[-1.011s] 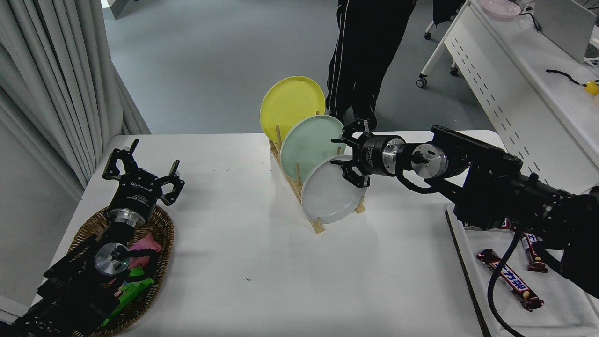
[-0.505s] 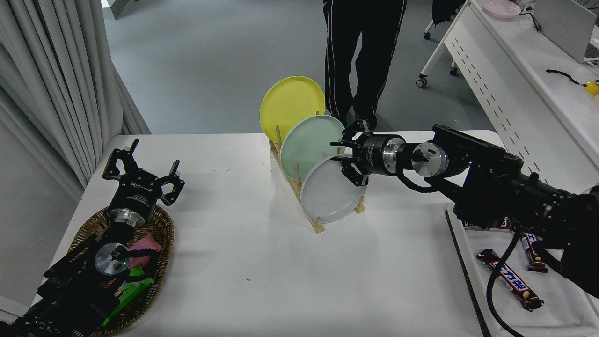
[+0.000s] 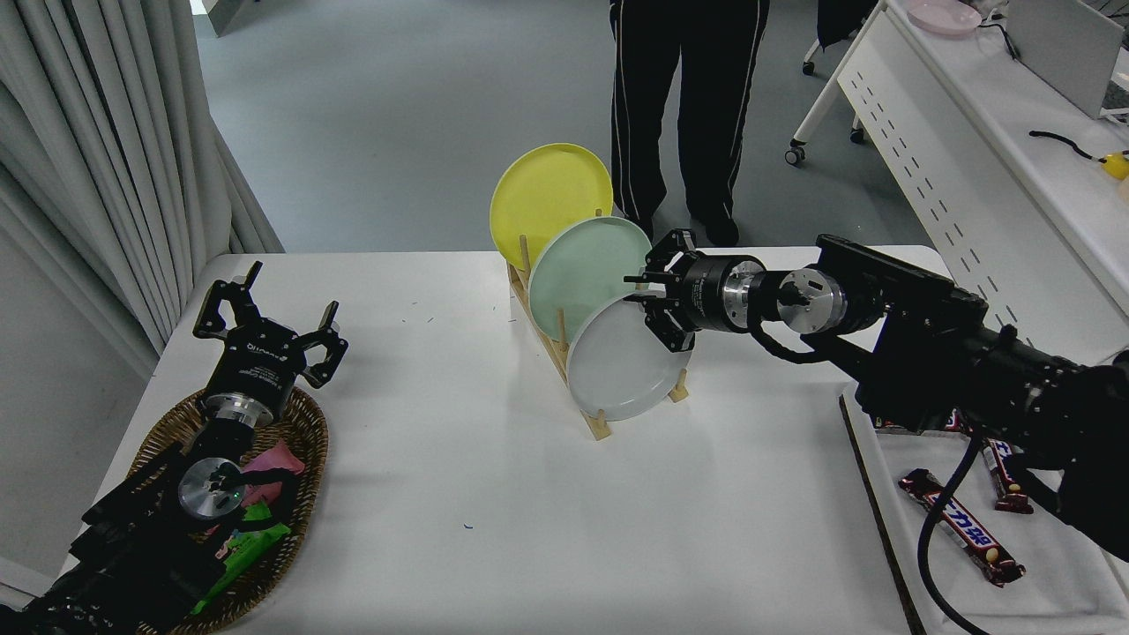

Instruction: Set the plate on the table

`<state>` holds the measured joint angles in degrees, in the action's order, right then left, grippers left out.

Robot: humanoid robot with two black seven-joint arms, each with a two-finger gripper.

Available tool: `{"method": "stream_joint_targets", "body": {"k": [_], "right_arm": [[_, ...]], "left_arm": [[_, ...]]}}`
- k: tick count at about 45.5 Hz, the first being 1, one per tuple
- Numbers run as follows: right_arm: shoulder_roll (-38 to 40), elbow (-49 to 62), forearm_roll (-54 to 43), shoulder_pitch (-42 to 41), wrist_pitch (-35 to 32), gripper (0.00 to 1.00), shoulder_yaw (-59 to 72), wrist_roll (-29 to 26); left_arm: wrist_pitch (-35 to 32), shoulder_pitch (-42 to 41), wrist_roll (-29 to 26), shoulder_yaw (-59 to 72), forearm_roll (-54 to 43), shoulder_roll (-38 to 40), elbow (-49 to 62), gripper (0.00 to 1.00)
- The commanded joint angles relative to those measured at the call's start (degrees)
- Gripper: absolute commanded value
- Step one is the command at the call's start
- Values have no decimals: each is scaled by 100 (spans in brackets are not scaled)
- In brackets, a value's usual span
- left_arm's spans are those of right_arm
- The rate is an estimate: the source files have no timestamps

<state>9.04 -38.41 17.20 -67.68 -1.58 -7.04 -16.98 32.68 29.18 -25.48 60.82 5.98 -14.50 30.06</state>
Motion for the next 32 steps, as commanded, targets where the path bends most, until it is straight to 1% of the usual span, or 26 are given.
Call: {"method": "stream_joint_targets", "body": {"k": [1, 4, 10, 12, 25, 32], "right_arm": [[1, 0, -6, 9, 0, 12, 1, -69], [1, 0, -15, 26, 0, 11, 1, -78], [10, 0, -23, 35, 0, 1, 10, -130], [1, 0, -23, 26, 0, 0, 10, -174], [27, -18, -6, -26, -53, 0, 1, -385], [221, -97, 3, -132, -70, 0, -69, -561]], "left_arm": [[-7, 0, -1, 0, 0, 0, 0, 100], [2, 0, -1, 0, 0, 0, 0, 100], [-7, 0, 8, 0, 0, 0, 0, 100], [2, 0, -1, 0, 0, 0, 0, 100], [2, 0, -1, 0, 0, 0, 0, 100], [-7, 0, -1, 0, 0, 0, 0, 100]]}}
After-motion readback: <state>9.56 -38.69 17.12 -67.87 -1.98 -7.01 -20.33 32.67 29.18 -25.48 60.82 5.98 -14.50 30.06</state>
